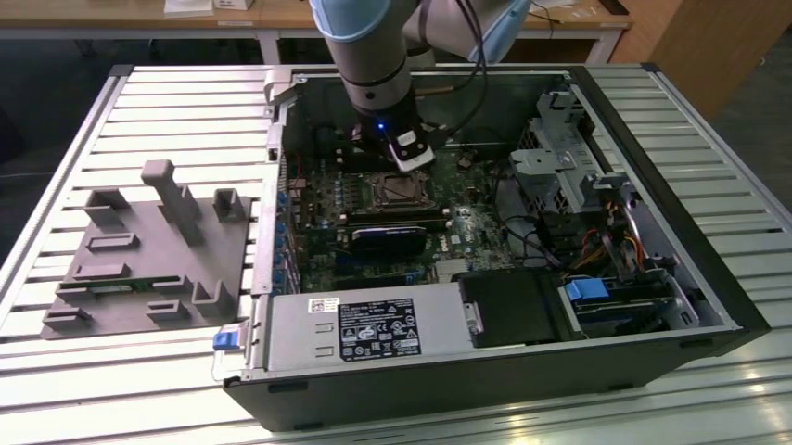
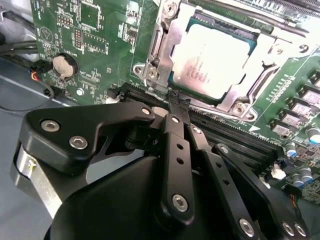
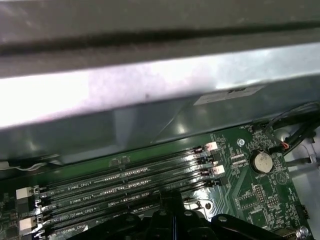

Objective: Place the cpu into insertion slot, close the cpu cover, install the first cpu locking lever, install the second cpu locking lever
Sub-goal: 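Install the first cpu locking lever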

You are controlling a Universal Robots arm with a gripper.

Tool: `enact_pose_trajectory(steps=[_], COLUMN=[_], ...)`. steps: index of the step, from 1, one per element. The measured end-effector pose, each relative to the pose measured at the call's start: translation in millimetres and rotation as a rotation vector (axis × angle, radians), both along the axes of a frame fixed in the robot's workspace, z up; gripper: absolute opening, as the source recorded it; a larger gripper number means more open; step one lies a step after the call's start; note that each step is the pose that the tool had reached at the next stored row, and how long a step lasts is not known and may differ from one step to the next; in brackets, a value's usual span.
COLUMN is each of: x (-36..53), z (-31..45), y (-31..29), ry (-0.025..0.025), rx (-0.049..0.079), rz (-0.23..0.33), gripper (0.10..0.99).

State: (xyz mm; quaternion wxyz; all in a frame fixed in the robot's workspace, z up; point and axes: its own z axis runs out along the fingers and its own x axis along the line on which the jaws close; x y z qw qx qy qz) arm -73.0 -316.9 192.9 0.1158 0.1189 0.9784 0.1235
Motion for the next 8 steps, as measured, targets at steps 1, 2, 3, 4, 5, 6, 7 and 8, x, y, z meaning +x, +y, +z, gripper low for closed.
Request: enact_pose_trajectory(steps=[1, 2, 3, 4, 5, 6, 7, 8], x=[0.0, 0.0, 0.0, 0.0, -0.1, 0.0, 0.0, 0.0], z=[-0.6, -1.1, -1.6, -2.0, -2.4, -2.8, -3.2, -3.5], y=[0.0, 0.0, 0.0, 0.0, 0.0, 0.0, 0.0, 0.0], ry=[-0.0006, -0.0011, -0.0016, -0.0018, -0.0022, -0.0024, -0.0026, -0.0028], rx=[-0.004, -0.007, -0.011, -0.015, -0.019, -0.022, -0.024, -0.025], rz=[-0.001, -0.001, -0.002, -0.002, -0.002, -0.003, -0.003, -0.003], gripper=[0.106, 0.106, 0.106, 0.106, 0.106, 0.106, 0.106, 0.106])
